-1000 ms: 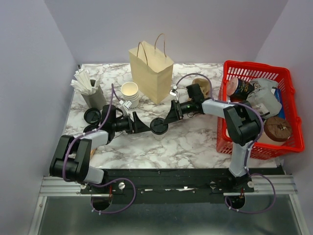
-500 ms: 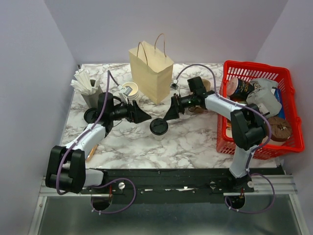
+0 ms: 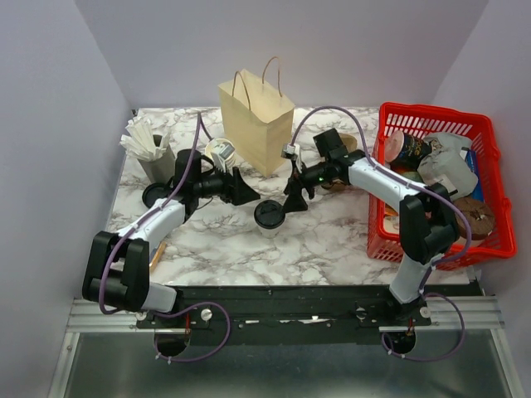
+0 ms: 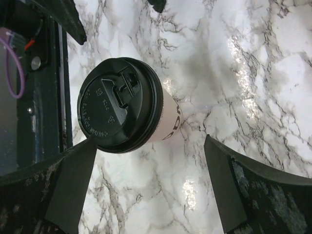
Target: Pack the takeout coffee
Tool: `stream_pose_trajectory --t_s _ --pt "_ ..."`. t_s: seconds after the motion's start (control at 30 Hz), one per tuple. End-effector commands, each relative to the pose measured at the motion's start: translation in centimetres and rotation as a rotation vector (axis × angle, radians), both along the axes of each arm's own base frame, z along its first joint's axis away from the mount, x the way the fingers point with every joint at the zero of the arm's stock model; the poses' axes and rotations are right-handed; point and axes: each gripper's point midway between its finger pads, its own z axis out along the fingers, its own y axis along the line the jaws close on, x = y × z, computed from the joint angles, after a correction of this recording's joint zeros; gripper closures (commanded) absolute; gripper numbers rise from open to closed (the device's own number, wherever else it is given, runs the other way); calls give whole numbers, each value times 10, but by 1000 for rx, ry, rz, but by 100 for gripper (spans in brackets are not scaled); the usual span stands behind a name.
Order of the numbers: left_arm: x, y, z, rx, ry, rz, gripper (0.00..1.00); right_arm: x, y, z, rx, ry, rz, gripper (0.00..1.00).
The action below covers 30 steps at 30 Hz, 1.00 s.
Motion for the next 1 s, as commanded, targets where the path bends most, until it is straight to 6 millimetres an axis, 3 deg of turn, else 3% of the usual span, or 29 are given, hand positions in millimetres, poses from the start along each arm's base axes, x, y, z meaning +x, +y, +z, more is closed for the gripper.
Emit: stream_pose_trajectory --t_s 0.0,0.13,0.17,0.37,0.6,0.8,0.87,0.97 --pt "-4 -10 14 4 -110 -123 25 -4 7 9 -2 -172 79 0" --pt "-16 -6 16 60 -192 -208 21 -11 10 11 11 -290 173 0" --pt "-26 -1 5 112 -224 -264 20 -17 11 8 2 -298 201 0" --pt "-48 9 -7 229 -388 -417 15 -27 9 2 -29 -375 336 0" --pt "-44 4 -16 259 -590 -422 15 -31 17 3 -11 -434 362 3" --pt "-35 -4 -4 233 -763 -375 14 -25 24 21 38 -477 303 5" --pt "-33 -8 9 216 -858 -359 14 -28 27 26 72 -469 294 6" --pt "-39 -14 5 203 -860 -402 13 -33 30 30 102 -444 296 7"
